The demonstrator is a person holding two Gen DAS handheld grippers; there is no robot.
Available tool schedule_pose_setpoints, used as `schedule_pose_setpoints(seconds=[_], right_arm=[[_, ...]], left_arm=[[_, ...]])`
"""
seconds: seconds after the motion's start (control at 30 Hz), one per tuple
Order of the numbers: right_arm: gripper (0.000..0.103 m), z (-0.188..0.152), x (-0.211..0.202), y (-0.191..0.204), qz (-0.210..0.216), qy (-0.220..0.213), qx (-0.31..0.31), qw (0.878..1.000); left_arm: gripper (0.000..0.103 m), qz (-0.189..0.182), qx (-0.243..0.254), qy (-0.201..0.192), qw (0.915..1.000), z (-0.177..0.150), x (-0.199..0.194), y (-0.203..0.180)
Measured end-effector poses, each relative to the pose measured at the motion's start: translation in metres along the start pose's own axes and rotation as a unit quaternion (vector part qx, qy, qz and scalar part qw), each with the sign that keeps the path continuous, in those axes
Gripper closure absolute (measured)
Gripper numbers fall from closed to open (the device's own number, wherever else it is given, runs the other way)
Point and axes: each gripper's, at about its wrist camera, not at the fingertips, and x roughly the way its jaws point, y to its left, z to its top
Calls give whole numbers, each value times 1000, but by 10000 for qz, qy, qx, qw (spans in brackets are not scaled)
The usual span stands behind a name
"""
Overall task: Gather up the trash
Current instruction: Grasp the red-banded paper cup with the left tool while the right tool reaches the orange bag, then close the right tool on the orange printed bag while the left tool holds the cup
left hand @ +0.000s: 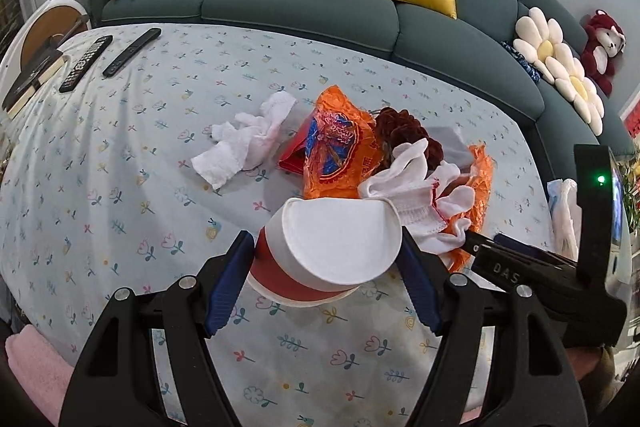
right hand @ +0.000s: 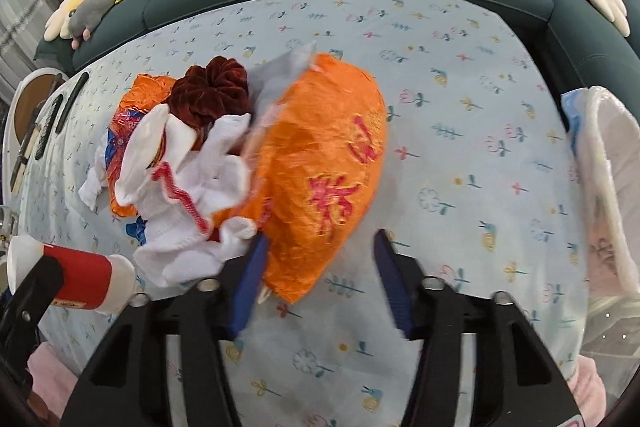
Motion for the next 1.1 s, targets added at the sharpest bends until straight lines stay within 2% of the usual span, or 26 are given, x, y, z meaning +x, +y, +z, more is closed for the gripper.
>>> schedule_pose_setpoints(seconds=[0.03,0.07,0.17,0.2,0.43,0.53,0.67,0.8,0.87,0.9,0.93,1.0,1.03,1.1], right_arm=[[73,1,1,0,131,23,18,9999],[78,1,1,1,239,40,26,9997],[88,2,-5,7,132,-43,-110,9998],[95,2,-10,9,106,-95,-165,9998],[99,4,-57,-4,131,-534,-143,9984],[103,10,-84,-16,160,-800,-89,9966],[103,15,-119,-32,135,-1118,2,9936],[102,17,-134,-51,123,-1115,85,9936],[95,12,-129,-59,70,-1025,131,9946],[87,10,-127,-61,35,-982,144,9951],[73,6,-118,-64,11,-913,184,9957],[56,1,-105,-66,6,-803,239,9965],[52,-2,-92,-68,-12,-710,279,9971],[51,-6,-72,-71,13,-521,363,9980]], left_arm=[[35,-20,-9,9,10000,1,1,0],[35,-36,-19,16,10000,1,1,0],[35,-59,-28,1,10000,3,-1,-2],[35,-69,-28,-12,10000,3,-3,-4],[35,-188,104,-193,9996,15,-24,-28],[35,-296,184,-304,9989,21,-36,-44],[35,-456,330,-479,9973,30,-55,-72],[35,-572,413,-595,9957,34,-69,-92],[35,-599,413,-610,9955,34,-73,-97],[35,-598,406,-605,9956,33,-73,-98],[35,-582,411,-592,9957,32,-72,-97],[35,-524,428,-559,9961,30,-69,-96],[35,-493,430,-536,9964,29,-66,-95],[35,-438,427,-470,9970,27,-59,-92]])
